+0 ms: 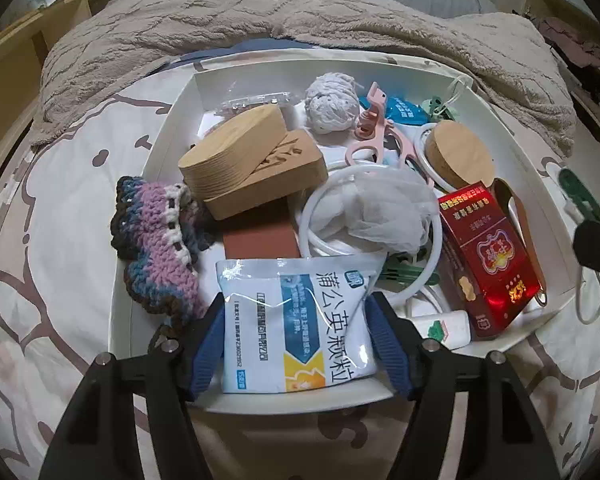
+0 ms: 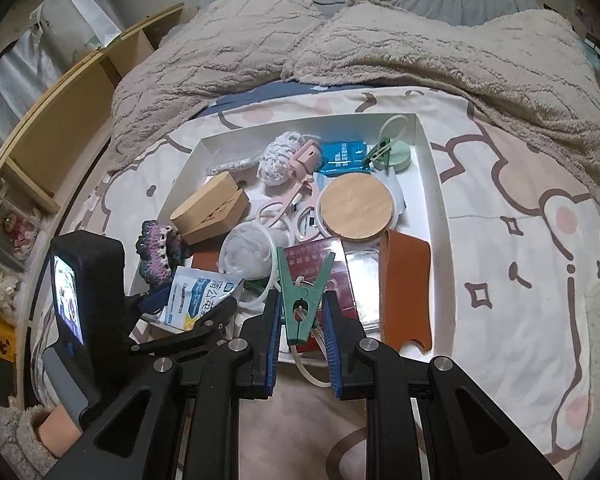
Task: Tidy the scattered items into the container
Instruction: 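Carry the medicine packet and green clothespin over the white tray with both tools, then lower the medicine packet into the tray and open the left tool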
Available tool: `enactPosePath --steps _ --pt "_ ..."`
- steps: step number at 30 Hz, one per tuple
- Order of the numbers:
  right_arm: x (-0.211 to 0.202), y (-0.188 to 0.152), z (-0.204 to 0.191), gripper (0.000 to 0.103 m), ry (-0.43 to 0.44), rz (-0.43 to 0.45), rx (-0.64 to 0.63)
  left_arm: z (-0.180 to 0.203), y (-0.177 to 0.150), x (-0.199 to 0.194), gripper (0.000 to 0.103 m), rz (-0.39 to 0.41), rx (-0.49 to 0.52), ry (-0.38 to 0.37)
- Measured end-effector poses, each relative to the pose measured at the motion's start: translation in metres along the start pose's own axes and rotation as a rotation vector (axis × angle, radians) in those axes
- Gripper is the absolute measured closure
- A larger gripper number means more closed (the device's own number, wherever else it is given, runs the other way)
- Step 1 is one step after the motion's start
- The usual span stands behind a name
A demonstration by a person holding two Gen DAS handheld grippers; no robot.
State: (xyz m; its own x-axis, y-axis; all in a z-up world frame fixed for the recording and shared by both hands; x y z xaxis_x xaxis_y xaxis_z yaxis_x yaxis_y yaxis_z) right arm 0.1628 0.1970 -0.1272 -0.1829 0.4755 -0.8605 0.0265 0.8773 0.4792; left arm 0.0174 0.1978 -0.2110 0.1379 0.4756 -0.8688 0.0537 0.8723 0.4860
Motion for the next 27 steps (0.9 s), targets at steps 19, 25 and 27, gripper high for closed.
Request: enactPosePath --steps 19,25,27 --pt "0.037 -0.005 -0.024 0.082 0.037 -0.082 0.030 -0.023 0.006 -0.047 0.009 0.087 -0.125 -0.043" --pt "0.035 0.000 -0.025 0.082 0.020 -0.063 0.026 -0.023 0.006 -0.034 0.001 0.061 -0.159 -0.058" --pt "0.034 0.000 -0.023 0.082 0.015 -0.061 0.026 -0.021 0.006 -0.032 0.000 0.052 -0.159 -0.063"
Point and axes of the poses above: each gripper's, at about its wrist camera, not at the fingertips, and x roughly the way its jaws point, z to its right, y to its top, the point moved 6 cm from there along x, roughly the way its jaws point, and after that the axes turned 5 degrees about -y, right-handed, at the moved point
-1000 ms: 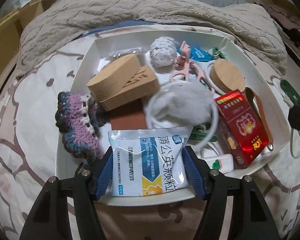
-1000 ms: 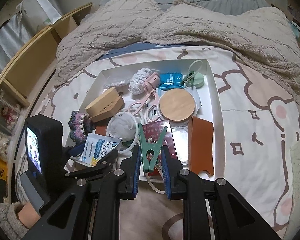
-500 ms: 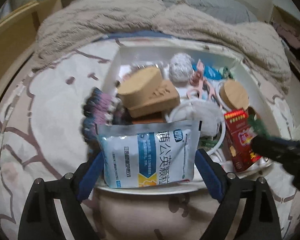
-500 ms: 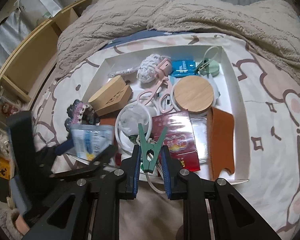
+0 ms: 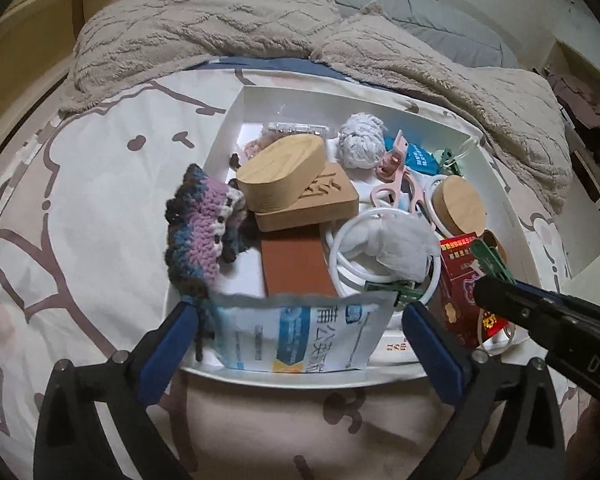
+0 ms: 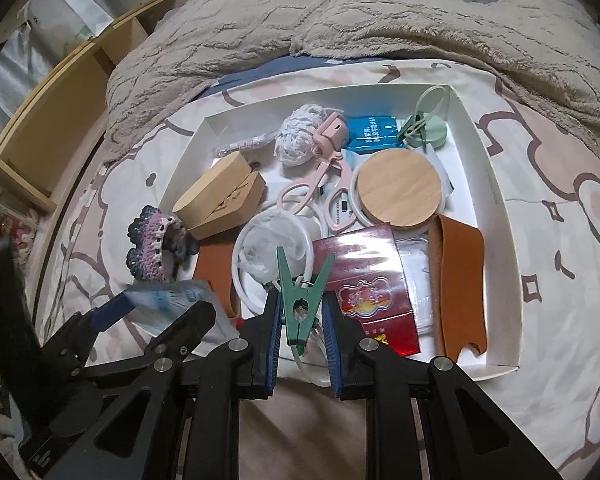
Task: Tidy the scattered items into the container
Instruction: 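Lower the medicine packet into the tray and open the left tool, then lower the green clothespin into the tray and open the right tool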
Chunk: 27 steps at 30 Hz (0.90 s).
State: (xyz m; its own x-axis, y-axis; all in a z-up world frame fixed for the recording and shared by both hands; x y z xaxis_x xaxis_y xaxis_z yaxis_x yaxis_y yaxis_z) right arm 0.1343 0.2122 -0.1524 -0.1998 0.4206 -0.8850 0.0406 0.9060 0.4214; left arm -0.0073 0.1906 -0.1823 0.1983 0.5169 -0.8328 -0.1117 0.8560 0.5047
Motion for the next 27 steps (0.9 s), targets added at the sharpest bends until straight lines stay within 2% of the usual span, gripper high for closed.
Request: enactPosePath --steps 6,11,15,22,27 --pt "0.002 -0.003 0.007 0.082 0.002 -0.014 0.009 0.004 0.003 -0.005 0.000 0.015 0.008 -0.004" --pt "0.006 -0.003 0.005 0.082 0.026 -0.018 0.017 0.002 0.017 -0.029 0.000 0.105 -0.009 -0.025" --pt "0.011 -0.003 -0.004 0.082 0.055 -0.028 0.012 -0.009 0.026 -0.044 0.000 0.164 -0.034 -0.012" --pt "0.025 -0.006 -0.028 0.082 0.064 -0.054 -0.060 -0.036 0.025 -0.047 0.000 0.161 -0.098 0.021" --pt "0.036 -0.009 -0.034 0.082 0.026 -0.071 -0.097 -0.049 0.019 -0.046 0.000 0.144 -0.130 0.030"
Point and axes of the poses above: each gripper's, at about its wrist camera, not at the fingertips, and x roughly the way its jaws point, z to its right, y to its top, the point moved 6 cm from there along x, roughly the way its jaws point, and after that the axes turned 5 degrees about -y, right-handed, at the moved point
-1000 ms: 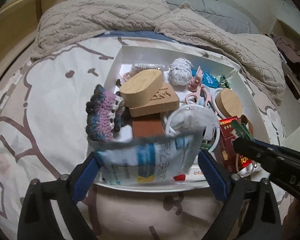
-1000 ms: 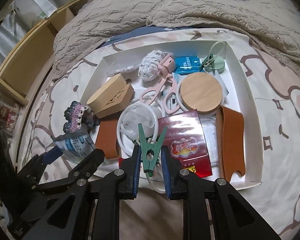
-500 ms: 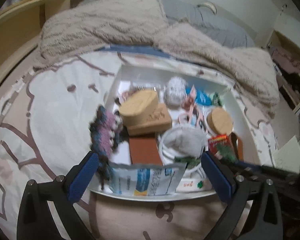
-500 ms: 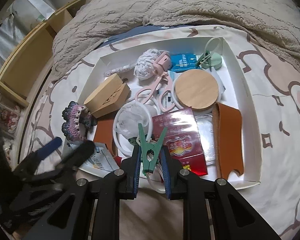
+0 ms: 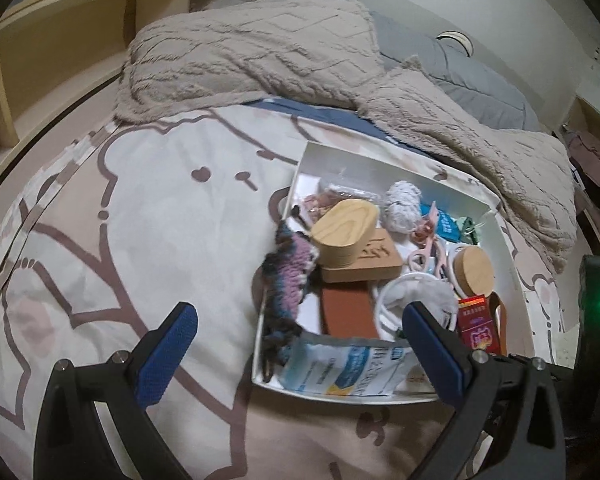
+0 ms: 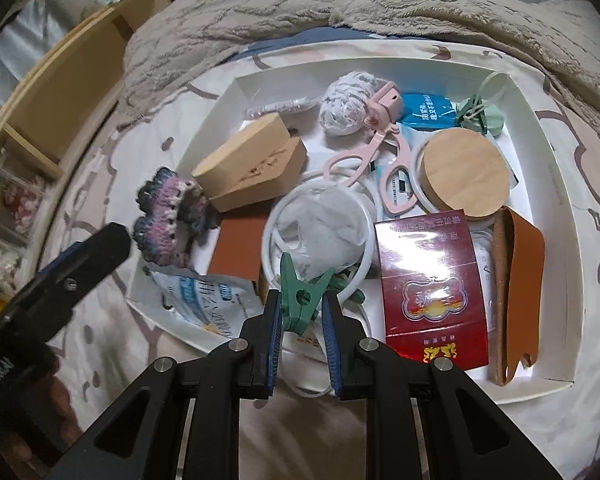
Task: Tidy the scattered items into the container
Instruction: 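Lower the green clothespin into the tray and open the right tool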
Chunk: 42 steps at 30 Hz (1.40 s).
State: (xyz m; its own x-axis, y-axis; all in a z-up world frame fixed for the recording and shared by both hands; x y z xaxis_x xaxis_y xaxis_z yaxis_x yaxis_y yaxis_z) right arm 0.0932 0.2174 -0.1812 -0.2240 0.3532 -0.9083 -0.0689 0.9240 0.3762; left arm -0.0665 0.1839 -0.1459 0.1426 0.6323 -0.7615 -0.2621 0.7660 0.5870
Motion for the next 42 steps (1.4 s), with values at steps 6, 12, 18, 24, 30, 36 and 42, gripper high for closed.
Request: enactPosePath --steps 6,12,18,24,30,36,42 --pt "0.007 0.001 0.009 0.082 -0.002 -0.015 0.021 -0.003 -0.007 0.003 0.000 -0.021 0.027 0.021" --pt "-0.009 0.002 0.017 0.031 -0.003 0.035 0.045 -0.003 -0.008 0.002 0.000 -0.018 0.040 0.034" --pt "-0.029 0.008 0.018 0.031 -0.033 0.095 0.026 -0.011 -0.003 -0.004 0.000 0.002 0.008 0.049" --pt "-0.036 0.010 -0.013 0.031 -0.009 0.133 -0.105 -0.029 -0.002 -0.009 0.000 0.011 -0.042 0.069" --pt "-0.028 0.004 -0.050 0.049 0.034 0.120 -0.247 -0.052 -0.003 -0.013 0.000 0.011 -0.098 0.093" --pt "-0.013 0.001 -0.062 0.057 -0.029 0.107 -0.315 -0.064 -0.006 -0.015 0.000 0.001 -0.120 0.109" --pt "0.009 0.005 -0.048 0.058 -0.112 0.065 -0.280 -0.063 -0.009 -0.015 0.000 -0.002 -0.104 0.105"
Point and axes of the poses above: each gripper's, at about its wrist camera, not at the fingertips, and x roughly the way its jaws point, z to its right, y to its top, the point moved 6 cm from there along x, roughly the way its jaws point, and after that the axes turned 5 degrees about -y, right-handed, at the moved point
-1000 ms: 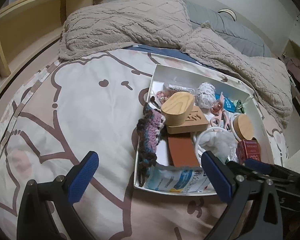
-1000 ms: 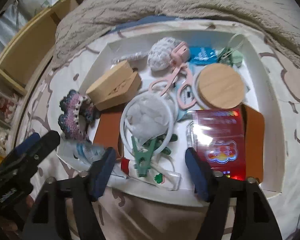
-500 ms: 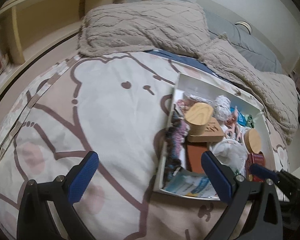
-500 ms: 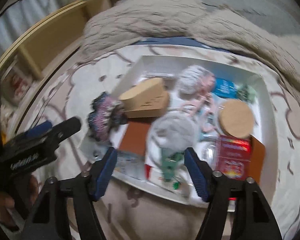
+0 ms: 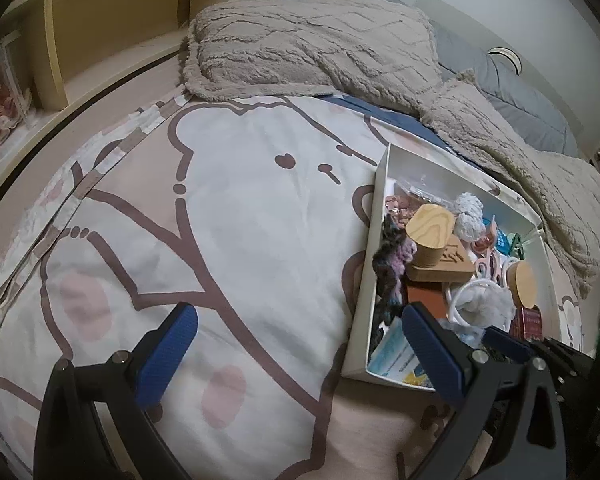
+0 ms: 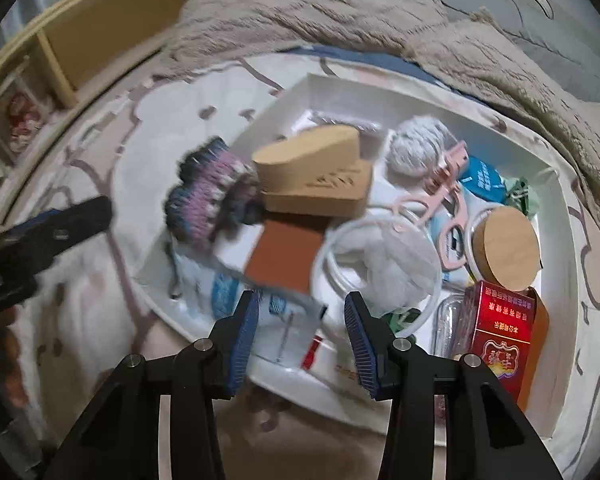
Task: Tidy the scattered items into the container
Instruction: 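Lower the green clothespin into the tray and open the right tool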
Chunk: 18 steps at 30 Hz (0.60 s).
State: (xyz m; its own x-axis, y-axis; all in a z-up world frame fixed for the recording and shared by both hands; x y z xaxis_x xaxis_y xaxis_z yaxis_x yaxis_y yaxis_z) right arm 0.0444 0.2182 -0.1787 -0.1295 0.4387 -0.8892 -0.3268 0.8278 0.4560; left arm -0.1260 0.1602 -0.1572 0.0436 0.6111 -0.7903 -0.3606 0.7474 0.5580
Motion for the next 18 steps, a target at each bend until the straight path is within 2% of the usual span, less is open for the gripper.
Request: enactPosePath --steps 11,18 --pt "0.020 0.010 0.006 0.058 -0.103 -0.005 -0.002 0.006 -0.004 -0.003 0.000 0.005 0.047 -0.007" --pt "0.002 0.014 0.010 0.058 -0.088 0.030 0.013 0.007 -0.002 -0.007 0.000 0.005 0.037 -0.019"
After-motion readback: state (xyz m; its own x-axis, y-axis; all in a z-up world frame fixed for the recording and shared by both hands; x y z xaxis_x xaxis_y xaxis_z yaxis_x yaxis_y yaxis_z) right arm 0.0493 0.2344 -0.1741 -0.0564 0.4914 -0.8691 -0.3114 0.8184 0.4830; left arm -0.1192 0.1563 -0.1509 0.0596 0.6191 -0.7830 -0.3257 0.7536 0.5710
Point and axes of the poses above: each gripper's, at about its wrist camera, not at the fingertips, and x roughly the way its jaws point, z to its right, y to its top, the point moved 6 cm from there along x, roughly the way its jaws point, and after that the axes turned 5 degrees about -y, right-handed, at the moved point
